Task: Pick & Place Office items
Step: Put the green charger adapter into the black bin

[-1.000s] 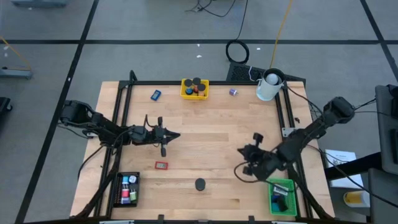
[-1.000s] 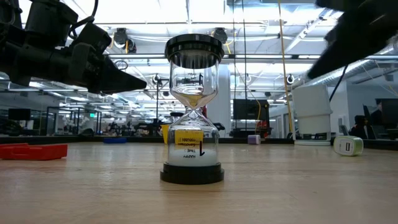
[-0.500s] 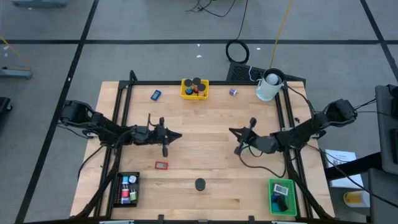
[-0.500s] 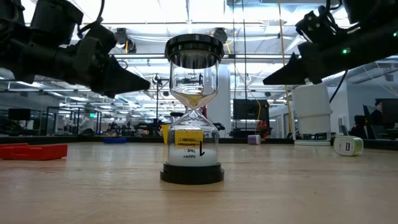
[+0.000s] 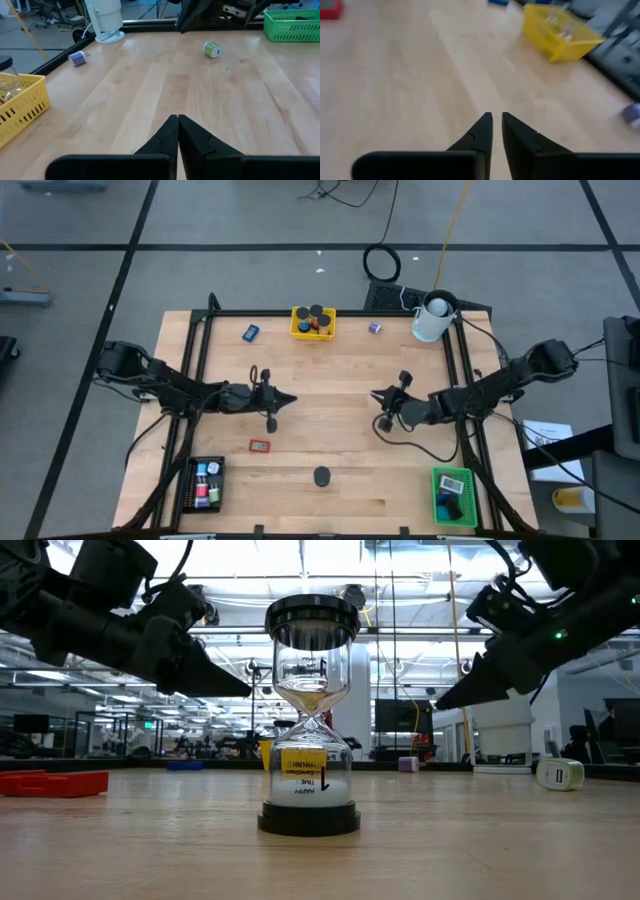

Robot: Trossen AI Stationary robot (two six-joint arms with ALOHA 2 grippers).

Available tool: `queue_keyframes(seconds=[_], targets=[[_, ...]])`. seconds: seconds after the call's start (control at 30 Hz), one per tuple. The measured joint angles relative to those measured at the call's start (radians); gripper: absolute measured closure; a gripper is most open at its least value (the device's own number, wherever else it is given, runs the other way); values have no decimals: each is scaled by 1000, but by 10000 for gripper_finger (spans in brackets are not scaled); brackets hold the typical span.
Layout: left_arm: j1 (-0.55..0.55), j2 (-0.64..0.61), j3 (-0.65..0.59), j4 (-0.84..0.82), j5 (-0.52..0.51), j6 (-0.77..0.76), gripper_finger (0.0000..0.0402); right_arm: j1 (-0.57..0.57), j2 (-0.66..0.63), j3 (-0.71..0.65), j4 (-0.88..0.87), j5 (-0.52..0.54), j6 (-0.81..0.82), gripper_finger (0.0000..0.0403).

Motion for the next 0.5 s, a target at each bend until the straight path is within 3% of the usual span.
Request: queue_keyframes(seconds=[0.3,0.5], targets=[[0,0,0,-6,1,2,390,2,-41,80,-240,-152,99,301],[0,0,0,-11,2,2,393,12,-40,172,-584,-202,240,243]])
